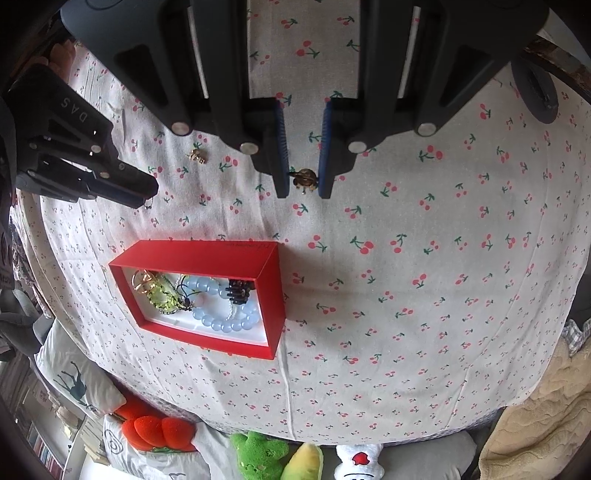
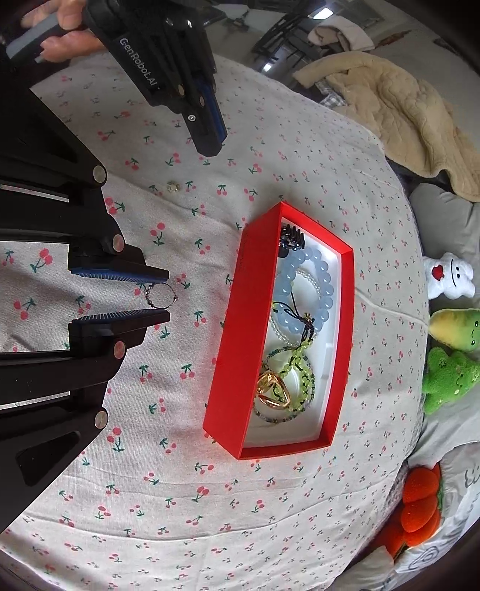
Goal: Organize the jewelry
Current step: 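Lower the earring and ring into the red box and open both tools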
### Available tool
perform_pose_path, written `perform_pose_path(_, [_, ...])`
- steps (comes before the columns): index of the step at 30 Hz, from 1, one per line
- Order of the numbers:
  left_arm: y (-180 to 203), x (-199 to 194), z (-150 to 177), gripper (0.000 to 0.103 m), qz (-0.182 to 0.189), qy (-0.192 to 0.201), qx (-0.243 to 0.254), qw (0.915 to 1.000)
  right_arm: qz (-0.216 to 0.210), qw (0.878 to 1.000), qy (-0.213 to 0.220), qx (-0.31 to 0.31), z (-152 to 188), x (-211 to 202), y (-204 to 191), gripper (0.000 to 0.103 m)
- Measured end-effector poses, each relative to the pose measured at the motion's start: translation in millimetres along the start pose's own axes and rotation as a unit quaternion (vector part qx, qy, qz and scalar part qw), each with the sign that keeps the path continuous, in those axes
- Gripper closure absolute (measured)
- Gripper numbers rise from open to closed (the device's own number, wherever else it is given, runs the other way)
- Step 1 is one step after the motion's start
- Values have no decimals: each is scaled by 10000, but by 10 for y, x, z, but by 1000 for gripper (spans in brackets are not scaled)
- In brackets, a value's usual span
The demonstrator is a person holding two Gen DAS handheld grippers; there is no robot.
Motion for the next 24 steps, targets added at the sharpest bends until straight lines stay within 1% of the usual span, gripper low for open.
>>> perform_pose_path(6, [101, -64, -123, 86, 125, 196, -37, 9997, -6, 9993, 216, 304, -154, -155, 184, 88])
perform_pose_path(12, [276, -82, -280, 86, 295, 414, -8, 9987, 86, 9982, 444, 393, -306, -252, 324, 88])
perform_pose_path(19, [592, -6, -521, 86, 706, 693, 15, 9951, 91, 9961, 678, 553, -499, -284, 470, 88])
perform_pose_path(24, [748, 154, -637, 86, 926, 734, -41, 9930, 75, 9943, 801, 701, -601, -264, 609, 88])
Point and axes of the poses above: each gripper's, at about its wrist camera, not at the fingertips, and x roughly the way its jaws point, y to its right, z to its underside, the point moved 9 cm from there along x, roughly the way its jaws point, and after that the axes turned 13 degrees about y, right-handed, at the moved point
